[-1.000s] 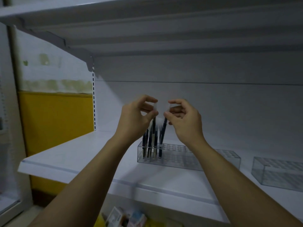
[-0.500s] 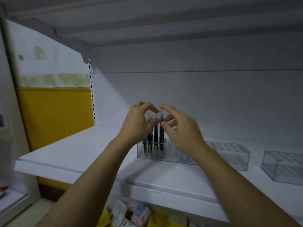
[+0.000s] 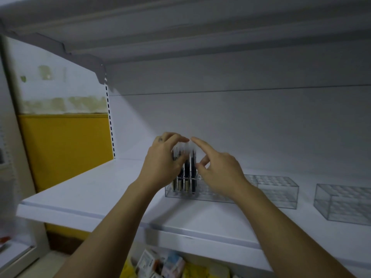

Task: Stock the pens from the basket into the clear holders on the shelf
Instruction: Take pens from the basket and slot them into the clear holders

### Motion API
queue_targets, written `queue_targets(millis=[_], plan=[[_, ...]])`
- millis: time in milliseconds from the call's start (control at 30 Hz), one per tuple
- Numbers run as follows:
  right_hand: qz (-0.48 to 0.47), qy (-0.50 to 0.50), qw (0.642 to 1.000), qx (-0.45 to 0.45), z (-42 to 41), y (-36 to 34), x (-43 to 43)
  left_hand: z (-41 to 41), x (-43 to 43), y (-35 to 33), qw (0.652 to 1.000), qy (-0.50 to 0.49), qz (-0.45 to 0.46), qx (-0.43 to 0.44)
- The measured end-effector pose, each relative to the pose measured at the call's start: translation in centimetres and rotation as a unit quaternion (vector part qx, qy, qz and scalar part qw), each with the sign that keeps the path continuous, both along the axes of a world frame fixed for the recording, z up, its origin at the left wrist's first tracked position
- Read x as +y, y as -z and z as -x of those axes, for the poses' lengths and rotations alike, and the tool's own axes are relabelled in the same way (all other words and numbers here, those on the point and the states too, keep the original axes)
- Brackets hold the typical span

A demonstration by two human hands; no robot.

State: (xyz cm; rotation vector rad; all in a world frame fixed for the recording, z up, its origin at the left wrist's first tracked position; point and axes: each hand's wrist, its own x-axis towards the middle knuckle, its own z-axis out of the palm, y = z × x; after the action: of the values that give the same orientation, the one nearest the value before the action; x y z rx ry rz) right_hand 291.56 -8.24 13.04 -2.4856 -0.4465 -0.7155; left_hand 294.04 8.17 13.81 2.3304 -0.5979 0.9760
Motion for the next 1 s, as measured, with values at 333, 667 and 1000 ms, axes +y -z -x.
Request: queue_targets(millis=[333, 667, 1000], plan=[[-0.042, -0.02, 0.999, -0.028, 3.8, 1.7, -0.6, 3.9, 0.5, 1.9, 0.999, -0.019, 0.015, -0.027], [0.005, 0.034, 0.998, -0.056, 11.7, 4.1, -2.7, 11.0, -1.4, 5.9, 0.999, -0.001, 0.002, -0.049], [-0.024, 0.069, 0.995, -0.067, 20.7, 15.6, -5.2, 18.3, -4.3, 17.9, 0.998, 0.046, 0.022, 0.049]])
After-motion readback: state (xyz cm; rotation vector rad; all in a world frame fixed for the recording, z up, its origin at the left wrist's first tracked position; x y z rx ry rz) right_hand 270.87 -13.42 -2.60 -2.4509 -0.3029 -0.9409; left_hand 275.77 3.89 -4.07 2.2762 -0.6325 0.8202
